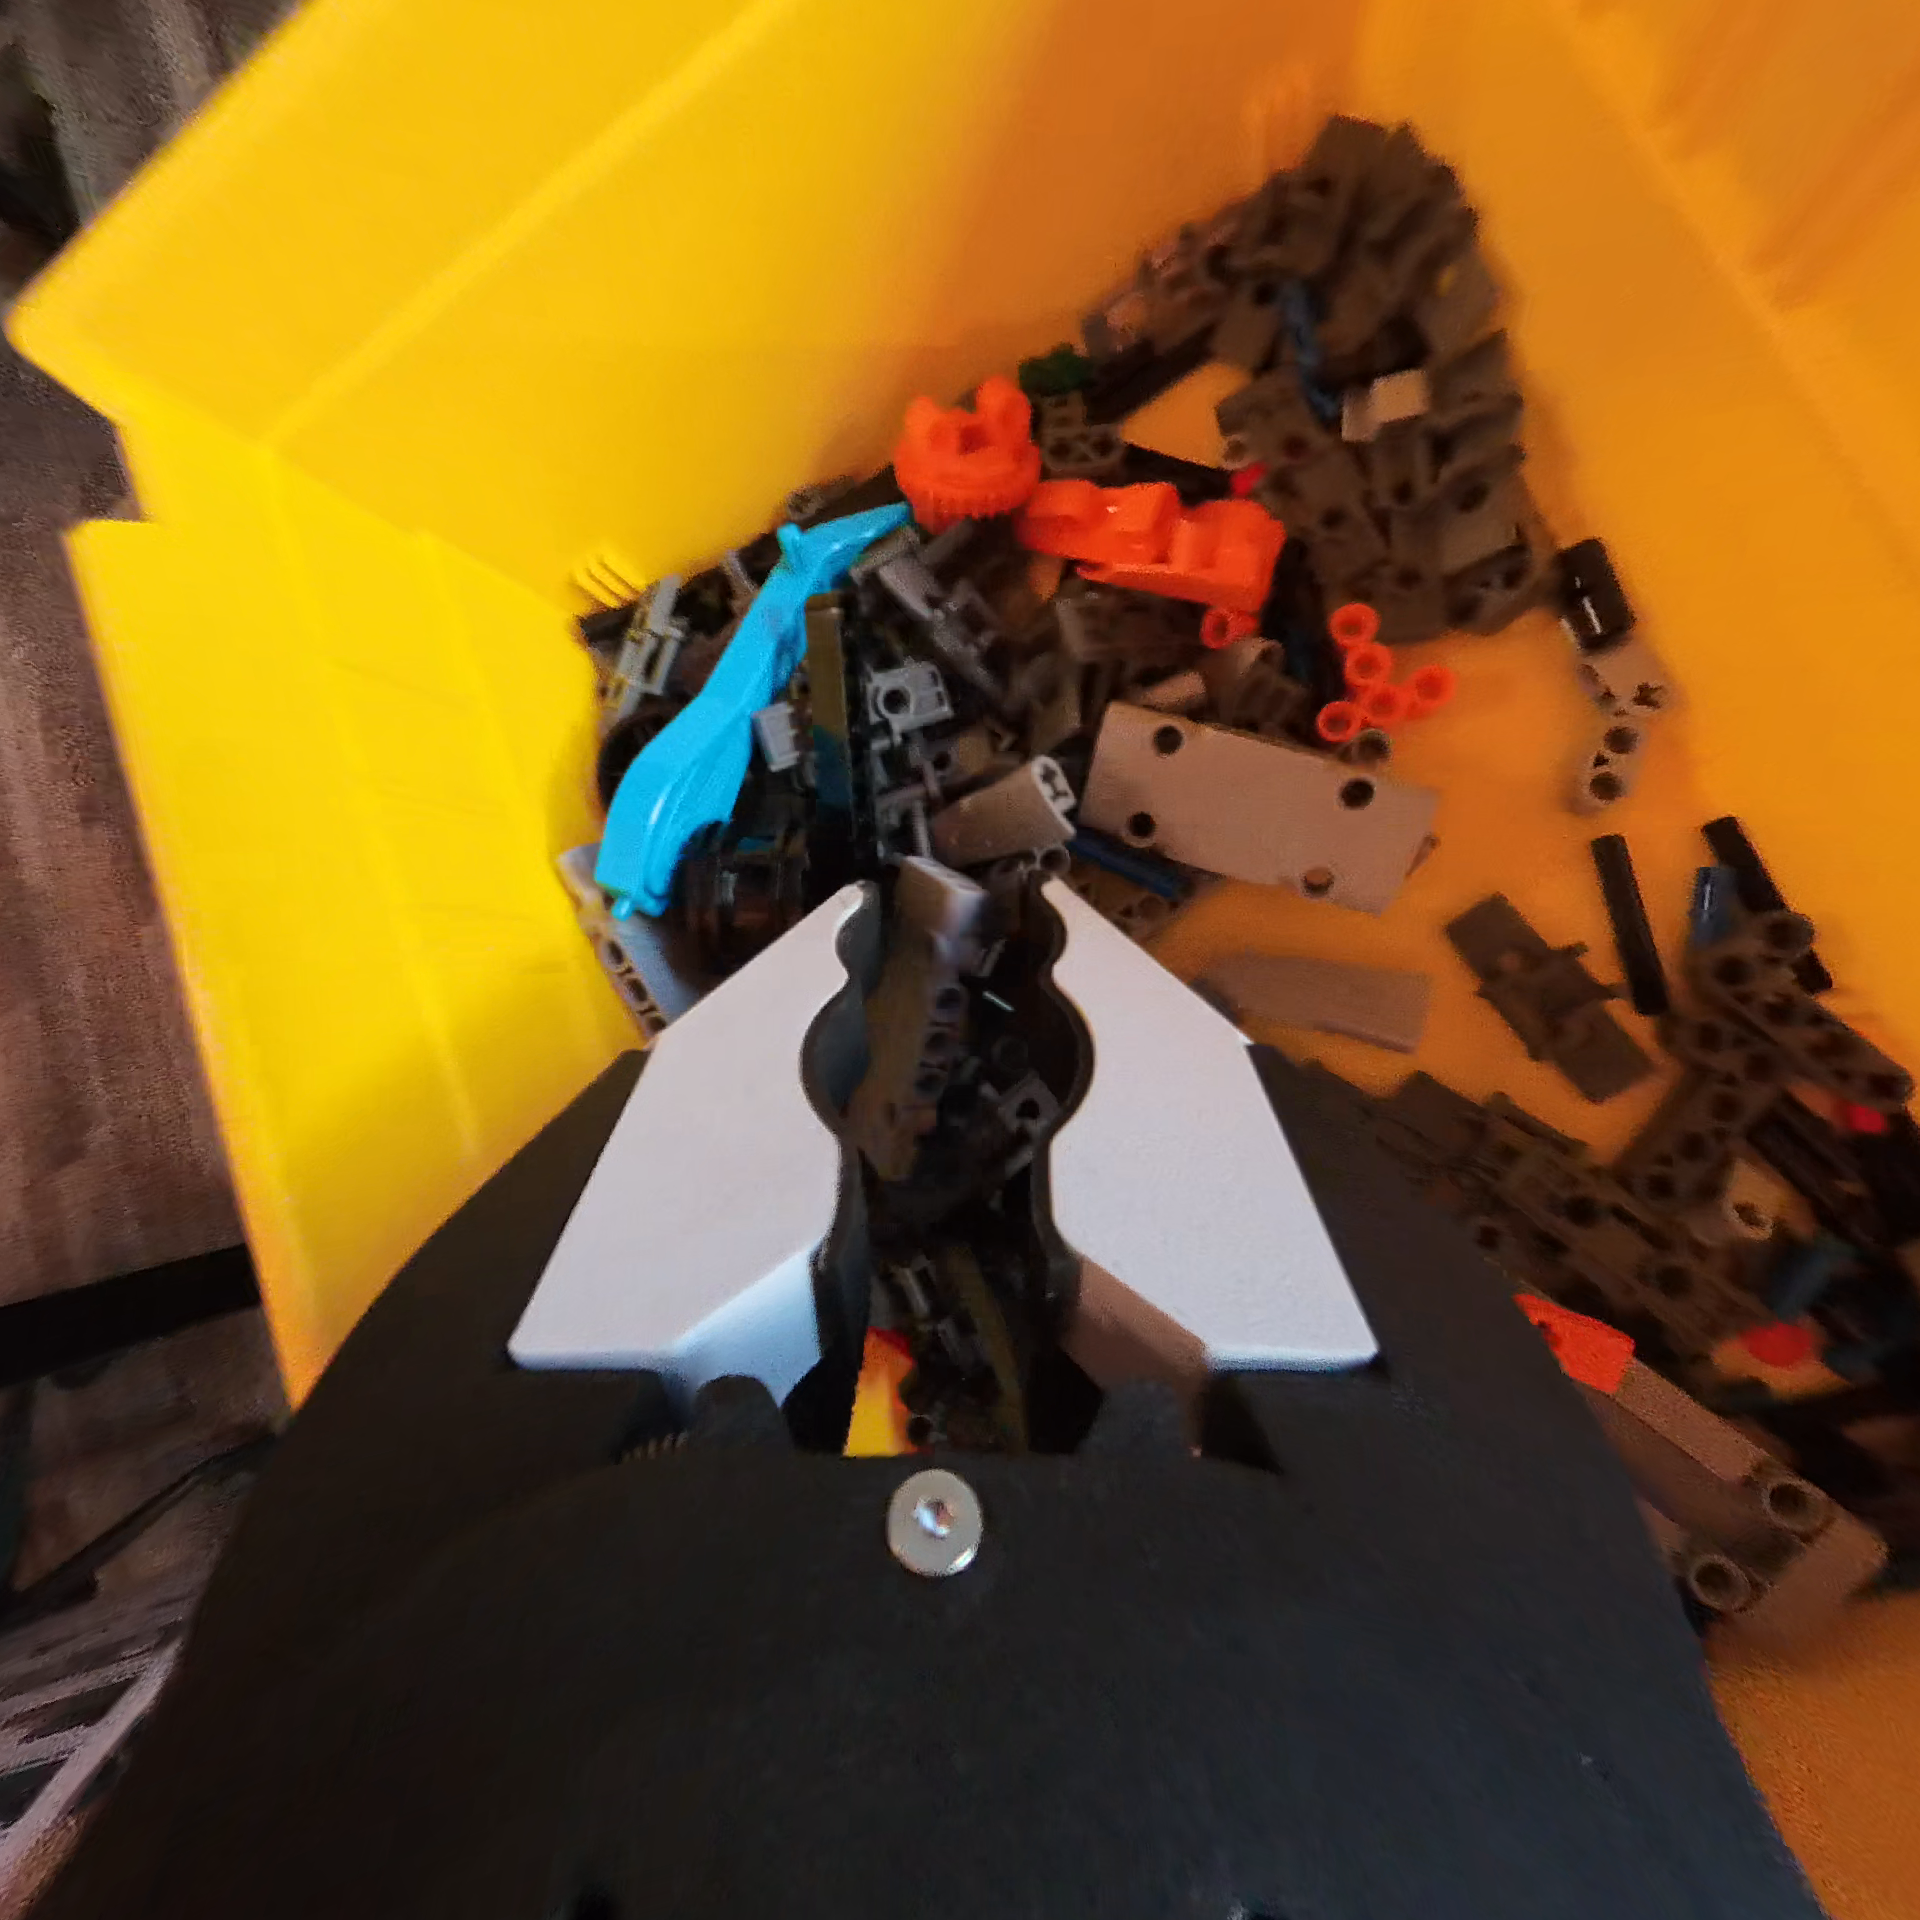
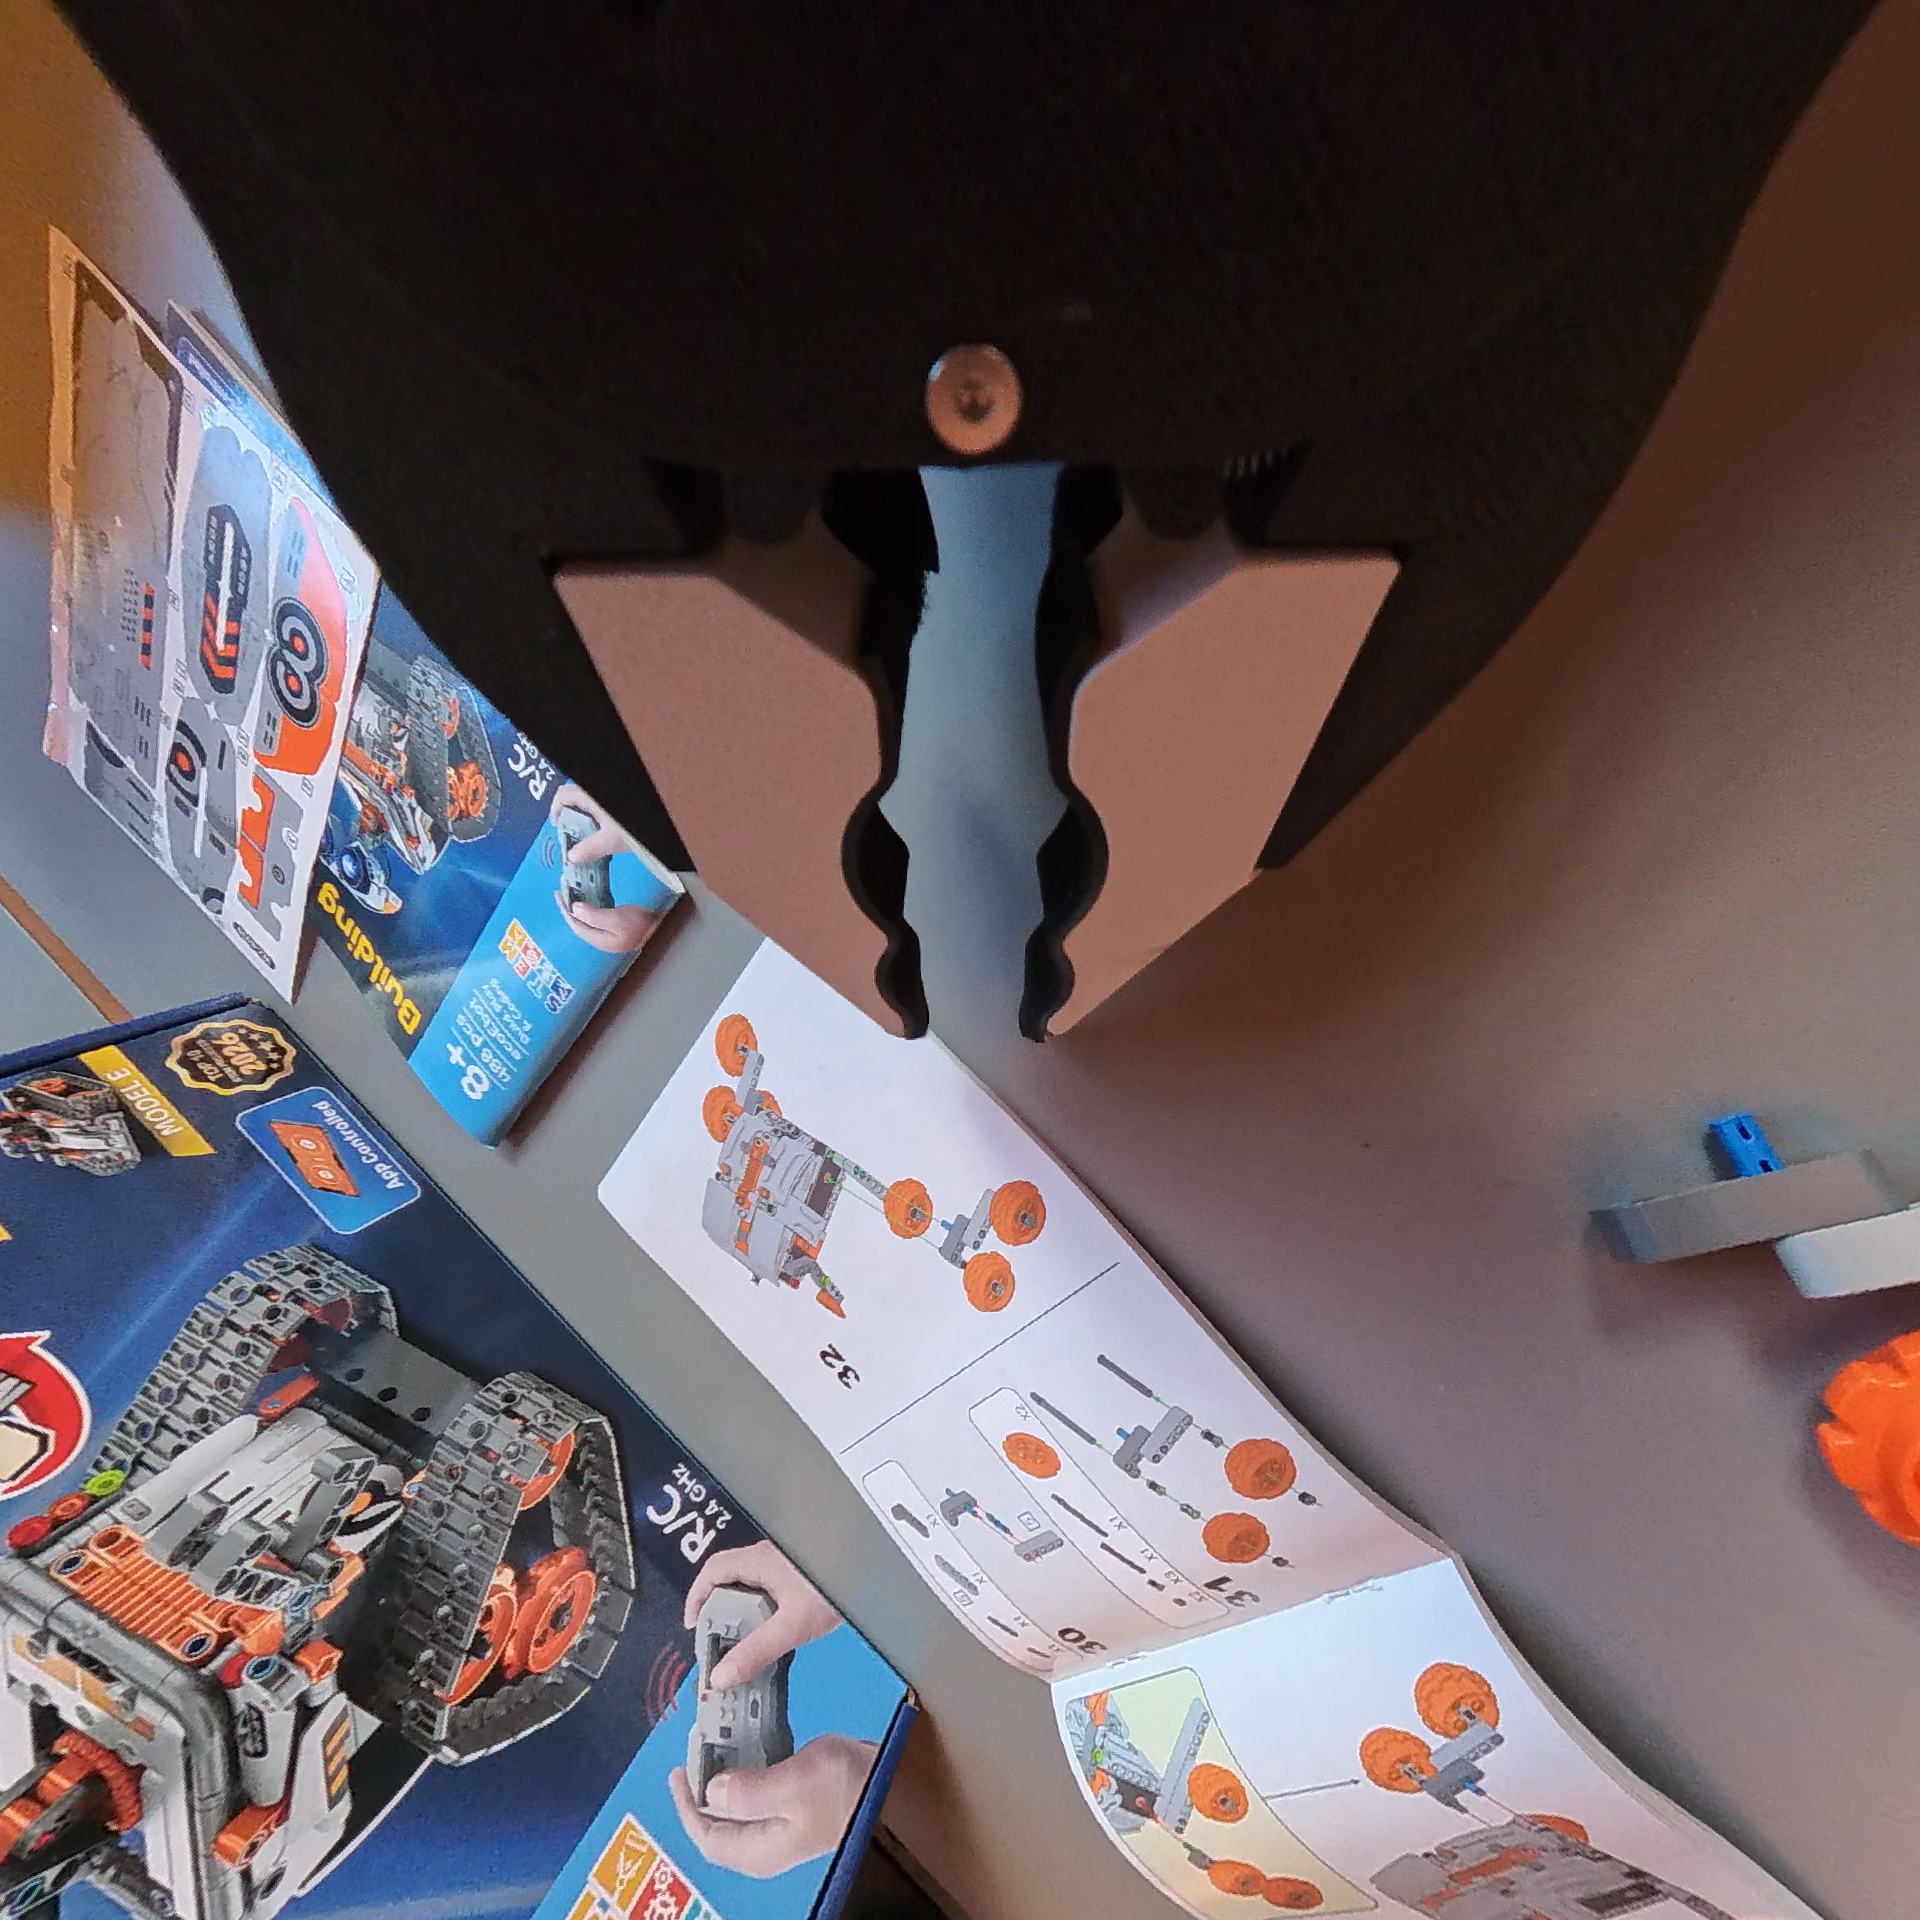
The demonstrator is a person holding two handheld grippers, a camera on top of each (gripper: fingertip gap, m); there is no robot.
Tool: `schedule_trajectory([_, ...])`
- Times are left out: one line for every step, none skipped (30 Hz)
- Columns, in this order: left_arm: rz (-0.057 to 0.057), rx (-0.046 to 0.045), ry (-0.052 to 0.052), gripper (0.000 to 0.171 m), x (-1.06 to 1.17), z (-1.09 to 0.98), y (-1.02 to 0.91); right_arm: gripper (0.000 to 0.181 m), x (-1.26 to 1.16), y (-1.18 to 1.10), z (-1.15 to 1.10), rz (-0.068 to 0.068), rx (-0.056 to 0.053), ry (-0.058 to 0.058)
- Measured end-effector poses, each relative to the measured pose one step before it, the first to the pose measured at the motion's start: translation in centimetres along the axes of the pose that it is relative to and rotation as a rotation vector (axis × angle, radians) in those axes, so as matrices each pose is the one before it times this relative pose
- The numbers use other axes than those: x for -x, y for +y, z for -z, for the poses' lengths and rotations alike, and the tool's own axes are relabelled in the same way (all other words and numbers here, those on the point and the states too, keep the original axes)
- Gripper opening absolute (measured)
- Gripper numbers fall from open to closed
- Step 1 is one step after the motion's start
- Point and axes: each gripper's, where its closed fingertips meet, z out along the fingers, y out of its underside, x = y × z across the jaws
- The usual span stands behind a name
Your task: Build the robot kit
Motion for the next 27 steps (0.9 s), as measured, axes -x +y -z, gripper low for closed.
schedule_trajectory([0.0009,-0.00595,-0.0039,0.023,0.044,0.297,-0.168,0.019,-0.019,0.007,-0.004,-0.0004,0.0004,0.0007])
schedule_trajectory([-0.0073,-0.00487,-0.0026,0.023,-0.076,0.469,-0.154,0.019,-0.021,0.006,0.009,0.0009,0.0002,0.0014])
schedule_trajectory([-0.0144,-0.01001,0.0034,0.023,-0.292,0.688,-0.21,0.019,-0.013,0.009,0.002,0.001,-0.0001,0.0011])
schedule_trajectory([-0.0195,-0.01619,0.0284,0.026,-0.801,0.886,-0.281,0.019,-0.004,0.0,0.0,0.0,0.0,0.0003])
schedule_trajectory([-0.0204,-0.03073,0.0667,0.026,-1.469,0.915,-0.437,0.019,-0.011,0.0,0.0,0.0004,0.0,0.0006])
schedule_trajectory([-0.0147,-0.02667,0.1089,0.019,-2.136,0.774,-0.326,0.019,-0.004,0.011,0.003,0.0008,0.0,0.0005])
schedule_trajectory([-0.0099,0.00193,0.1476,0.012,-2.718,0.452,0.111,0.018,0.021,0.006,-0.011,0.0002,0.0006,-0.001])
schedule_trajectory([-0.007,0.0245,0.1505,0.016,-2.721,0.056,0.375,0.018,0.006,0.012,-0.009,-0.0005,0.0005,-0.0019])
schedule_trajectory([-0.0099,0.01746,0.0923,0.024,-1.726,-0.334,0.216,0.018,-0.027,0.003,-0.012,-0.0009,0.0003,-0.0005])
schedule_trajectory([-0.0162,0.00678,0.018,0.03,-0.522,-0.552,0.077,0.018,-0.008,0.006,-0.012,-0.0009,0.0002,-0.0008])
schedule_trajectory([-0.03,0.00867,-0.0357,0.042,0.29,-0.615,0.081,0.018,-0.011,0.014,0.004,-0.0004,0.0001,-0.0002])
schedule_trajectory([-0.0435,0.02743,-0.0542,0.056,0.486,-0.63,0.382,0.018,-0.004,0.004,0.001,-0.0001,-0.0001,-0.0002])
schedule_trajectory([-0.0481,0.03882,-0.0479,0.066,0.359,-0.604,0.555,0.018,0.005,-0.003,-0.002,0.0012,-0.0002,0.0008])
schedule_trajectory([-0.0359,0.02399,-0.0191,0.073,-0.029,-0.51,0.304,0.018,0.003,-0.005,0.011,0.0026,-0.0004,0.0014])
schedule_trajectory([-0.0032,-0.01119,-0.0013,0.066,-0.017,-0.179,-0.224,0.018,0.014,-0.013,0.008,0.0027,-0.0006,0.0012])
schedule_trajectory([0.0104,-0.00886,-0.0197,0.064,0.485,-0.08,-0.104,0.017,0.01,-0.002,-0.001,0.0016,-0.0001,0.0002])
schedule_trajectory([0.0143,0.00356,-0.0196,0.061,0.61,-0.063,0.15,0.017,0.012,0.009,-0.004,-0.0001,0.0001,-0.0005])
schedule_trajectory([0.0147,0.00733,-0.0135,0.041,0.578,-0.022,0.288,0.017,-0.009,-0.004,0.0,-0.0005,0.0001,-0.0003])
schedule_trajectory([0.0071,0.00864,-0.0216,0.029,0.694,-0.077,0.366,0.017,0.0,0.011,-0.002,-0.001,0.0006,-0.0004])
schedule_trajectory([0.0169,0.00529,-0.0235,0.03,0.731,-0.071,0.289,0.017,-0.001,0.014,-0.008,-0.0014,0.0007,-0.001])
schedule_trajectory([0.0288,0.00546,-0.0152,0.025,0.613,-0.021,0.254,0.017,-0.009,0.012,-0.009,-0.0011,0.0006,-0.0006])
schedule_trajectory([0.0296,0.00803,-0.0274,0.021,0.81,0.012,0.282,0.016,-0.012,0.003,-0.012,-0.0003,0.0004,-0.0001])
schedule_trajectory([0.0263,0.0103,-0.0372,0.019,0.927,0.046,0.339,0.016,0.001,0.006,-0.006,0.0004,-0.0001,0.0])
schedule_trajectory([0.0279,0.00731,-0.0348,0.019,0.861,0.066,0.266,0.016,-0.029,0.006,-0.011,0.0005,0.0005,0.0006])
schedule_trajectory([0.0298,0.00651,-0.0265,0.019,0.69,0.14,0.236,0.016,-0.013,0.015,-0.015,0.0,0.0007,0.0])
schedule_trajectory([0.0183,0.00059,0.0001,0.02,0.183,0.222,0.126,0.015,-0.009,0.005,-0.011,-0.0009,0.0005,-0.0001])
schedule_trajectory([0.0045,-0.01116,0.0495,0.032,-0.685,0.293,-0.082,0.015,-0.011,0.009,-0.003,-0.0003,0.0005,0.0001])
